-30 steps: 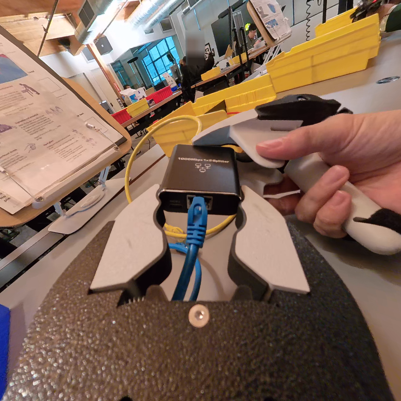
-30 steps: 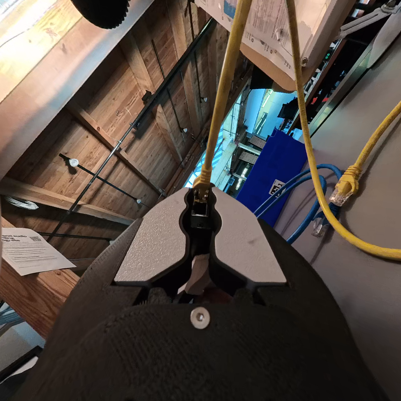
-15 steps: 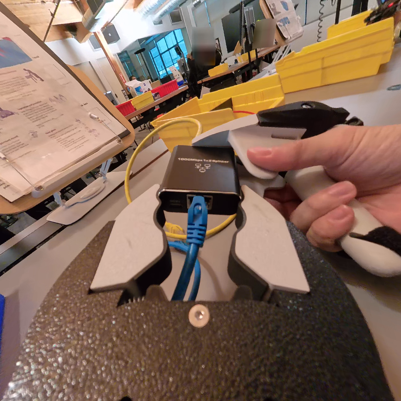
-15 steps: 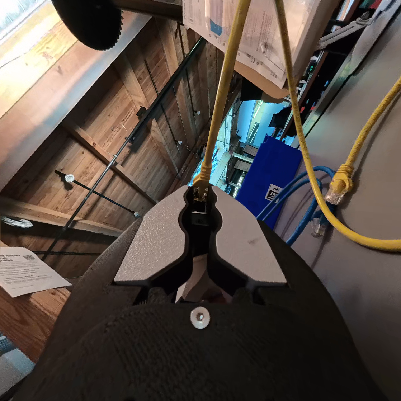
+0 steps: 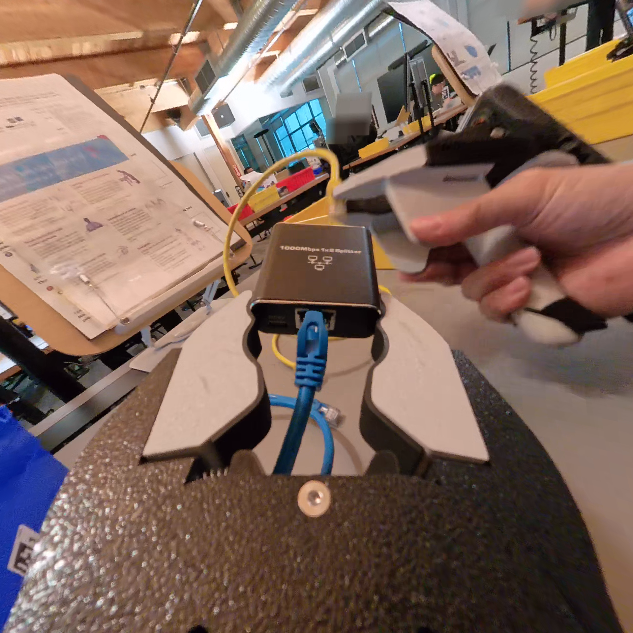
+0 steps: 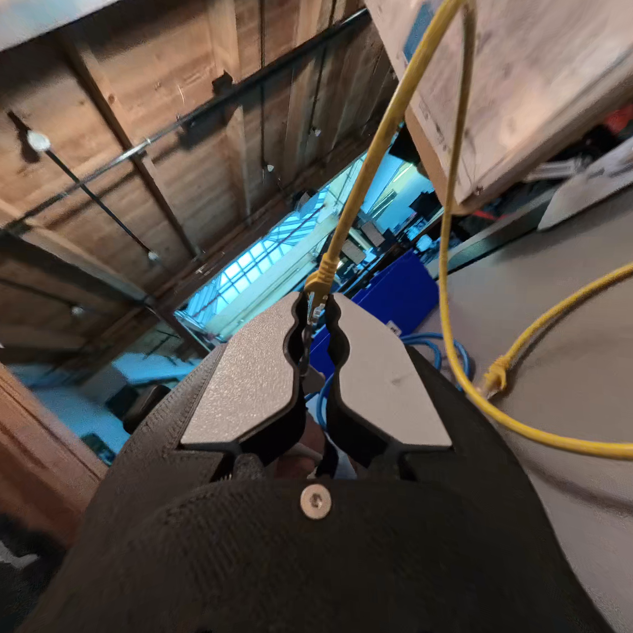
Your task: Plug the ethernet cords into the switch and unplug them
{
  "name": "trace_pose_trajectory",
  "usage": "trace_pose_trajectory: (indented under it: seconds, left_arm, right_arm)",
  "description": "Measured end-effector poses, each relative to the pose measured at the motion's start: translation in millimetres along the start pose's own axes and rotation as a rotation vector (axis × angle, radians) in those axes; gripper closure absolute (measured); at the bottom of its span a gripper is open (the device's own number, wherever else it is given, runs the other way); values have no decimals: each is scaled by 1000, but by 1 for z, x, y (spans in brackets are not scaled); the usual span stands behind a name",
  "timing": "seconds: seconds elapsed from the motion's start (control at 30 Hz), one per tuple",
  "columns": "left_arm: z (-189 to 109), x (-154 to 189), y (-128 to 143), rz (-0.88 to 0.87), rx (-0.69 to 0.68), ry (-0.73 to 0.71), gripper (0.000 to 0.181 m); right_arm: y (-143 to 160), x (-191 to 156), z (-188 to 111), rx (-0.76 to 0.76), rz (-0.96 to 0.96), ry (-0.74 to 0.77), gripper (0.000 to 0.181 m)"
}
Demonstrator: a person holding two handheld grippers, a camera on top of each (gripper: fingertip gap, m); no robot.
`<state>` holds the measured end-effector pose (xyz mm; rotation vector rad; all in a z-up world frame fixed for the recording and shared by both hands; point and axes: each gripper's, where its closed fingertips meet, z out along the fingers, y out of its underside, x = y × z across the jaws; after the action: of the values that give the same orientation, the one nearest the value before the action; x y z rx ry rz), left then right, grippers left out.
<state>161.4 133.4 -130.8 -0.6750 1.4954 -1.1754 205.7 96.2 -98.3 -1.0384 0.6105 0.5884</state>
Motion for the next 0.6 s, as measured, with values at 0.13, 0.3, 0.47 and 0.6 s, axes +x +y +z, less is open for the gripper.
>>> trace_pose_trajectory:
  seconds: [0.13,0.3,0.47,0.6]
  left_arm:
    - [-6,-13,-4,-17,37,-59,119]
    - [-6,-15,-4,-31,38,-63,119]
    - [-6,-11,-4,-25,38,-41,119]
    - [-5,-9,-4,-39,40,-25,119]
  right_arm:
    - [-29,-44,-6,-123,-251,-34,169]
    - [-102,-107,-17,-156,-511,-54,169]
    - [-184,-119,-40,-157,-677,44,169]
    - [-229,-86,-68,-198,-714,143,169]
